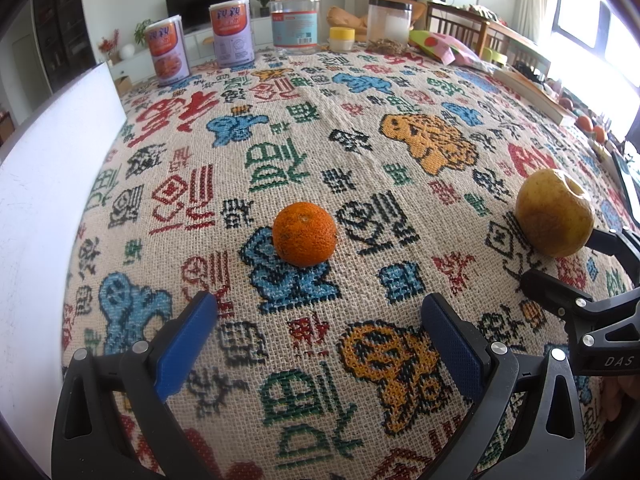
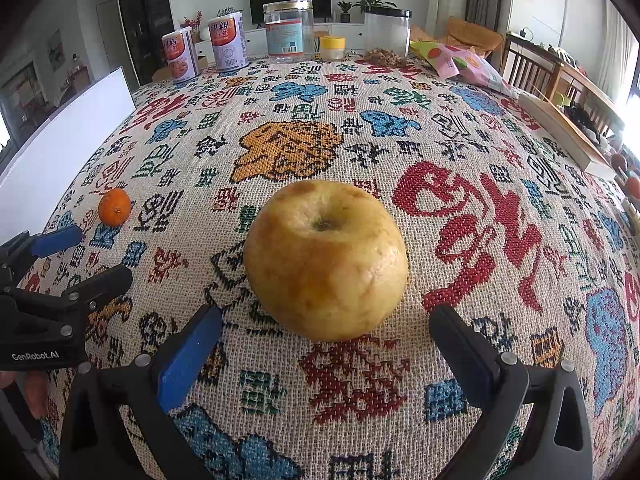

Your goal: Organize fruits

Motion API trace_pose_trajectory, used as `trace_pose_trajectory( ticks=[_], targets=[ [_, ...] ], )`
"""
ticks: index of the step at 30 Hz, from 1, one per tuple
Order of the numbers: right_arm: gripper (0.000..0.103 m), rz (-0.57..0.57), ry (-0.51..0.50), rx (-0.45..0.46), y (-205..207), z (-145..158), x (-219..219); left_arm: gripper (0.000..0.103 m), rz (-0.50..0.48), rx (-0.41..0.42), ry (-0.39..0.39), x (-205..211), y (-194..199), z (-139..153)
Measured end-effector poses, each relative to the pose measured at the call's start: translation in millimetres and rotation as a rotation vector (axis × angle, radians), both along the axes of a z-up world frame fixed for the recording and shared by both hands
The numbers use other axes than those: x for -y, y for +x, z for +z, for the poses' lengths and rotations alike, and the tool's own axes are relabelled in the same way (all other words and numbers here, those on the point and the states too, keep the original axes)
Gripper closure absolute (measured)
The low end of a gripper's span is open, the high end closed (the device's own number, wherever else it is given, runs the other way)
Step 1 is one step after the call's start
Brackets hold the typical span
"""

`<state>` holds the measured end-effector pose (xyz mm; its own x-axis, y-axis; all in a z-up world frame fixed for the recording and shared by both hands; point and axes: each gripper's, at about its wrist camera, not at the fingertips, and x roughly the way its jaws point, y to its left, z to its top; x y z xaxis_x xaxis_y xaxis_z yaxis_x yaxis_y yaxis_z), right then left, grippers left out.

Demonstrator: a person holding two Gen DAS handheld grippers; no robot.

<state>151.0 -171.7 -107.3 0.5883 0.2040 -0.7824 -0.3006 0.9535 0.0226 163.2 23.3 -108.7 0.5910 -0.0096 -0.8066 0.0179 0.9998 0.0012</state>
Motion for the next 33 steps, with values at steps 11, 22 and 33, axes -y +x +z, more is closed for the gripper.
trace_pose_trajectory(
  ticks=[11, 22, 33],
  targets=[
    [0.0, 0.001, 0.0, 0.0, 0, 0, 0, 0.0, 0.004, 0.001, 0.0, -1, 0, 0],
    [0.0, 0.004, 0.047, 0.003, -1, 3, 3, 0.001, -0.075, 0.007, -0.334, -32, -17, 13],
    [0.0, -0.023, 0.282, -0.02, -6, 16, 34, 0.074, 0.001, 0.026, -0.005, -12, 26, 10]
  ],
)
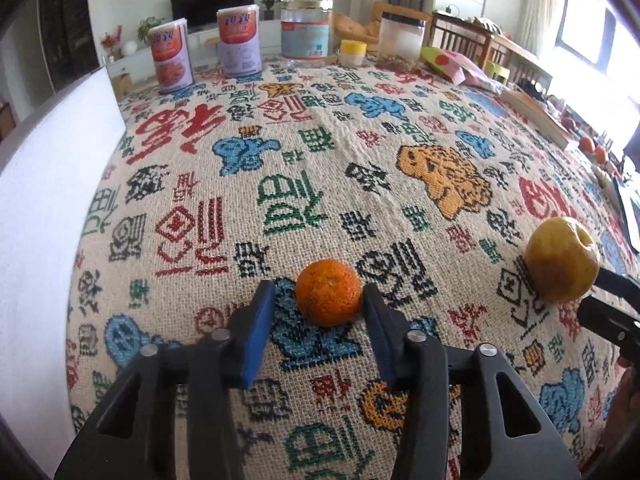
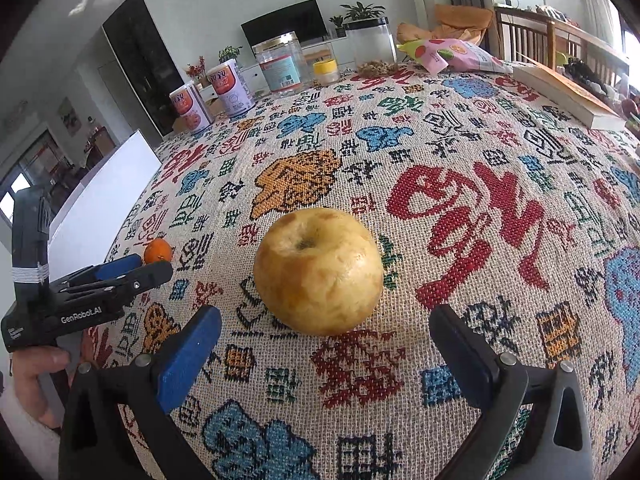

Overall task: Organize fruits
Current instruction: 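Grasp the last mandarin with the left tool, then carry the mandarin and yellow pear into the white box and release both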

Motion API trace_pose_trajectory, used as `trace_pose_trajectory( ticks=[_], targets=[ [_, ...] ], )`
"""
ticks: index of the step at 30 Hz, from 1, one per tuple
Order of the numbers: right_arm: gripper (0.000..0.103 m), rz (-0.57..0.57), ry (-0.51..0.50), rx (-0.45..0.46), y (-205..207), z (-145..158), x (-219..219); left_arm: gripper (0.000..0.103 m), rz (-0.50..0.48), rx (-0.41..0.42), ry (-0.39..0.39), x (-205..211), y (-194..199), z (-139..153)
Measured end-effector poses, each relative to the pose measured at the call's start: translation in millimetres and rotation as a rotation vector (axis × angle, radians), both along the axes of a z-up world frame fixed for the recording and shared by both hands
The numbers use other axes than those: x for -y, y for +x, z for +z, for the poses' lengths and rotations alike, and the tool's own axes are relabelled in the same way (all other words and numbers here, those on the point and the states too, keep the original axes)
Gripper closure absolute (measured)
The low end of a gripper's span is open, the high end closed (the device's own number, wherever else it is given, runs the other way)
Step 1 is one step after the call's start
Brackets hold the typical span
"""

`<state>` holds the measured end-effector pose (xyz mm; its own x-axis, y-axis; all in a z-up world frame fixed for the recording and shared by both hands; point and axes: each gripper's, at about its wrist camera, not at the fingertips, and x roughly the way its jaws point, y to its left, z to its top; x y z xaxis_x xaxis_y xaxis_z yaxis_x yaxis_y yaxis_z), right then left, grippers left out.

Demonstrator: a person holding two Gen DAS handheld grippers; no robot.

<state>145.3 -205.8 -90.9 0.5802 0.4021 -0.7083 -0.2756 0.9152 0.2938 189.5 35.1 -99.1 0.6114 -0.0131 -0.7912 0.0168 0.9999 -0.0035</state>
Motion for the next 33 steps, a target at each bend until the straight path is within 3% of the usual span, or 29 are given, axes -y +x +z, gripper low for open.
trace_pose_trajectory(
  ticks=[6, 7, 8, 11, 12, 14, 16, 18, 20, 22, 24, 27, 30, 33],
  targets=[
    [0.002, 0.071, -0.198, -0.037, 22, 19, -27, 0.076, 0.025, -0.017, -0.171, -21, -31, 15],
    [0.016, 0.093, -0.25, -0.054, 30, 18, -36, 0.076, 0.018, -0.024, -0.209, -22, -41, 23],
    [0.037, 0.119, -0.286, -0.072, 35, 16, -42, 0.076, 0.01, -0.032, -0.26, -25, -53, 33],
    [0.038, 0.099, -0.332, -0.072, 36, 21, -49, 0.076, -0.036, -0.028, -0.455, -39, -101, 80],
    [0.038, 0.115, -0.313, -0.065, 31, 27, -53, 0.076, -0.044, -0.009, -0.493, -48, -117, 98],
    [0.038, 0.196, -0.181, -0.081, 20, 47, -67, 0.076, -0.014, 0.054, -0.538, -76, -146, 137],
    [0.038, 0.294, -0.083, -0.074, 10, 75, -97, 0.076, 0.081, 0.126, -0.547, -117, -165, 166],
    [0.038, 0.404, -0.046, -0.024, -3, 107, -145, 0.075, 0.218, 0.166, -0.522, -165, -168, 178],
    [0.038, 0.506, 0.0, 0.015, -12, 136, -195, 0.075, 0.371, 0.146, -0.513, -216, -162, 168],
    [0.037, 0.593, 0.045, 0.025, -17, 153, -250, 0.075, 0.516, 0.099, -0.541, -263, -154, 144],
    [0.037, 0.652, 0.025, 0.05, -21, 160, -301, 0.075, 0.64, 0.042, -0.583, -298, -146, 110],
    [0.037, 0.706, -0.055, 0.077, -26, 148, -369, 0.075, 0.738, -0.068, -0.639, -324, -131, 66],
    [0.037, 0.724, -0.149, 0.053, -26, 121, -415, 0.072, 0.8, -0.153, -0.629, -333, -123, 38],
    [0.036, 0.719, -0.237, -0.003, -20, 93, -446, 0.057, 0.816, -0.183, -0.619, -332, -124, 32]
  ],
)
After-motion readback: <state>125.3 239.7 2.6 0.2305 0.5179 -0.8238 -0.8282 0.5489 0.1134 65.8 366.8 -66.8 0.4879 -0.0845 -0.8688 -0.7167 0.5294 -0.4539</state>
